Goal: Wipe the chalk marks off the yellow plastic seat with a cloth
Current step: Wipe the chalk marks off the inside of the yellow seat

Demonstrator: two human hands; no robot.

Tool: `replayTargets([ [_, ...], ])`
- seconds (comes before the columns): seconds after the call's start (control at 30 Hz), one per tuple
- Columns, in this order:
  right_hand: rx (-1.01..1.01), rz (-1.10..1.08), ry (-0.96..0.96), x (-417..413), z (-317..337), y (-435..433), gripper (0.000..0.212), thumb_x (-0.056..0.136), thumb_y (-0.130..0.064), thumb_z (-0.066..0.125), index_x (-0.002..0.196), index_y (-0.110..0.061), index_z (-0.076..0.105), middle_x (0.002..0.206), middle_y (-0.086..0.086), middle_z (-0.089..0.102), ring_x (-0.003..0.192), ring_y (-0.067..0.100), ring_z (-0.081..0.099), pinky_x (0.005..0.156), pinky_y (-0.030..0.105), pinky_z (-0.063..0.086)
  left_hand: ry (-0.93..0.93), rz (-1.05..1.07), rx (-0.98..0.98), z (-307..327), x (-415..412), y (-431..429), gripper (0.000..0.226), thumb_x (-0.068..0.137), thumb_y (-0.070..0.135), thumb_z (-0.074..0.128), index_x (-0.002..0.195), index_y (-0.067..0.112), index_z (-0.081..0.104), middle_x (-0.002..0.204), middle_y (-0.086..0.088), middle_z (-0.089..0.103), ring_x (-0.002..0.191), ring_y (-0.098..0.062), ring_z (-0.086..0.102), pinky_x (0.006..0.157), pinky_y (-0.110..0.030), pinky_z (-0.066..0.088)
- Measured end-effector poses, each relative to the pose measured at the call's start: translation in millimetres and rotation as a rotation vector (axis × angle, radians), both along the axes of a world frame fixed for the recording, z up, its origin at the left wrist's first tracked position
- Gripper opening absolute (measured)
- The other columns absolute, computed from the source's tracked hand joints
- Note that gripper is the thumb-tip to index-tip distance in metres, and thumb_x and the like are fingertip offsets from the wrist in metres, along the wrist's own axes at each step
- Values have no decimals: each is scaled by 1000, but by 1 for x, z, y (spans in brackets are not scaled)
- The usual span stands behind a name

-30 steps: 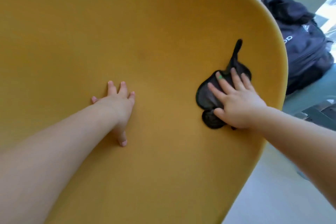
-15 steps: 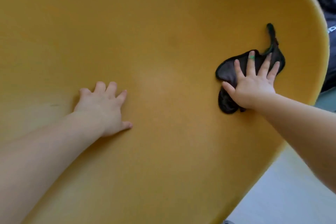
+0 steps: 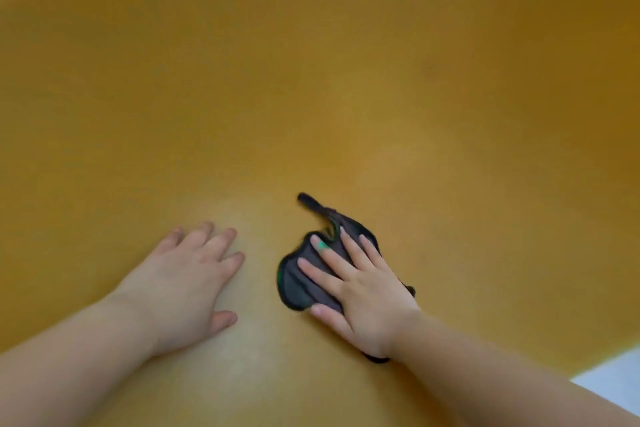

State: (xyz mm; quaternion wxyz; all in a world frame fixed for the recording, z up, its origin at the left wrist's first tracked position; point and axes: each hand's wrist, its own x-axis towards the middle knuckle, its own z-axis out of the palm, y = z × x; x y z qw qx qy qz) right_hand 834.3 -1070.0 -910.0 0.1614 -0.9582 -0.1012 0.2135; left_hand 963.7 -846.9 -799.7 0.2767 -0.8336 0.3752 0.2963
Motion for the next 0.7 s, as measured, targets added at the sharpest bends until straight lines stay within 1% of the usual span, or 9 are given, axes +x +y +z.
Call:
replayTargets([
  [0.1, -178, -15, -12, -35, 1, -70, 67, 96, -80, 7, 156, -54, -3, 171, -9, -6, 155, 35, -18, 123, 55, -9, 56, 38, 5, 22, -9, 13, 82, 87, 75, 38, 154, 31, 23, 164, -2, 11, 150, -27, 10, 122, -48, 15],
  [0.17, -391, -347, -8, -21, 4, -116, 73, 94, -80, 3, 159, -47, 1, 172, 0, 4, 155, 45, -2, 121, 65, 2, 92, 63, -20, 38, -15, 24, 79, 85, 76, 37, 150, 32, 33, 159, -3, 26, 147, -28, 22, 119, -48, 22],
  [0.2, -445, -535, 33, -5, 5, -128, 73, 94, -78, 2, 160, -44, -2, 173, 1, -2, 154, 48, -4, 121, 67, 0, 101, 62, -22, 44, -17, 30, 78, 81, 77, 37, 144, 32, 45, 152, -4, 41, 141, -29, 35, 115, -50, 32],
  [0.27, -381, -879, 92, 38, 3, -118, 75, 95, -75, 1, 161, -40, -7, 171, 4, -16, 152, 49, -15, 119, 69, -7, 79, 41, -44, 52, -17, 46, 77, 70, 76, 36, 120, 28, 68, 121, -5, 65, 115, -30, 59, 94, -53, 51],
  [0.33, -223, -1063, 78, 83, -1, -67, 76, 96, -72, 3, 162, -35, -9, 169, 6, -21, 151, 49, -19, 118, 70, -7, 20, -3, -100, 60, -15, 60, 72, 66, 72, 39, 105, 23, 74, 102, -6, 69, 97, -31, 65, 80, -54, 56],
  [0.43, -27, -914, 33, 118, -1, 53, 69, 102, -64, 8, 160, -36, -14, 168, 3, -26, 152, 46, -22, 120, 65, -9, -12, -59, -101, 73, -10, 73, 69, 68, 71, 48, 111, 23, 71, 105, -7, 68, 103, -33, 62, 88, -57, 51],
  [0.53, 161, -667, 42, 95, 21, 163, 63, 101, -61, 5, 158, -44, -15, 168, -6, -24, 154, 37, -23, 122, 56, -14, -80, -92, -120, 90, 1, 86, 68, 62, 70, 66, 110, 21, 72, 105, -10, 68, 108, -37, 61, 94, -62, 46],
  [0.6, 244, -519, 79, 56, 40, 196, 62, 98, -62, 0, 156, -49, -15, 168, -12, -23, 155, 31, -21, 123, 52, -14, -131, -114, -172, 103, 11, 92, 69, 57, 66, 75, 106, 18, 74, 103, -14, 69, 109, -42, 61, 94, -66, 44],
  [0.7, 285, -326, 188, -9, 53, 185, 62, 94, -69, -7, 154, -56, -15, 163, -22, -27, 154, 22, -25, 123, 41, -18, -189, -128, -198, 126, 26, 102, 67, 60, 64, 75, 107, 17, 74, 108, -15, 67, 116, -44, 56, 100, -69, 36],
])
